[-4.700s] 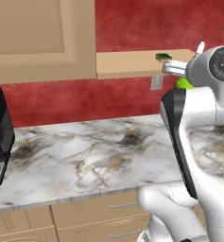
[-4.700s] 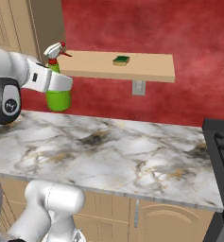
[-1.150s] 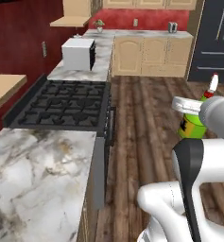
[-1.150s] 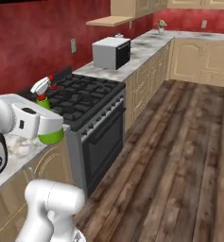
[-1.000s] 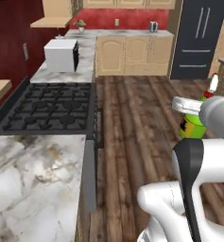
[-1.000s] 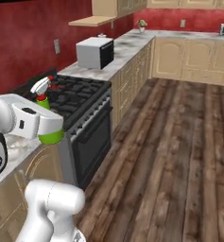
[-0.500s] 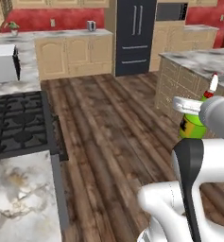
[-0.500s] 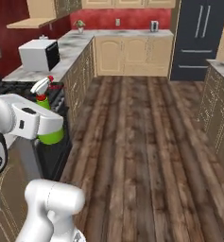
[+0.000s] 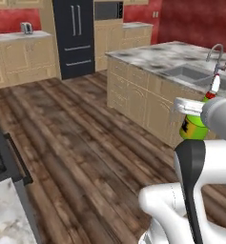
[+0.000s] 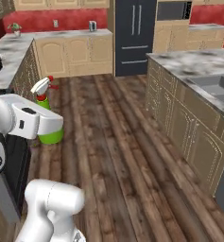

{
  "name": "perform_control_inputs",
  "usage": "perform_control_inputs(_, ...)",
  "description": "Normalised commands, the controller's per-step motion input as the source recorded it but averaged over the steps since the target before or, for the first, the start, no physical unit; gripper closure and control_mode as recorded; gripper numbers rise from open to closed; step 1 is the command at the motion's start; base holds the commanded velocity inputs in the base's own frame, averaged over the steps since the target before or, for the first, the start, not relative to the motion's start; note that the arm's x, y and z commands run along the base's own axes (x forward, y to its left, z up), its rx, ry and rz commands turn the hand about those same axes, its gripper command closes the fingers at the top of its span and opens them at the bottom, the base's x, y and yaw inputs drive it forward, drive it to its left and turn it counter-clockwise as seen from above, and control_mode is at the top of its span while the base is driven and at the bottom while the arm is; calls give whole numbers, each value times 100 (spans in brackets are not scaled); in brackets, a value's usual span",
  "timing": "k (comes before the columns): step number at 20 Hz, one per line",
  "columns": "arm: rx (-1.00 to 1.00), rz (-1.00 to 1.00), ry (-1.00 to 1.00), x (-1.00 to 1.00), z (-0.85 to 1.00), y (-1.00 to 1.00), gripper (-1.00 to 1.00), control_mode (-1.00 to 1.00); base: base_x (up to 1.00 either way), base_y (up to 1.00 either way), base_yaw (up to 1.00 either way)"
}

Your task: Locate and retrieve the spray and sponge from the cabinet. Place them next to the sink.

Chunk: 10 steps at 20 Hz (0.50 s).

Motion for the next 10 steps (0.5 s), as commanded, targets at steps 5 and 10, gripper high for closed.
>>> perform_control_inputs(5, 0, 0, 0, 0, 0, 0, 100, 100, 25, 7, -41)
perform_control_inputs(10, 0, 0, 0, 0, 0, 0, 100, 100, 52, 18, -25)
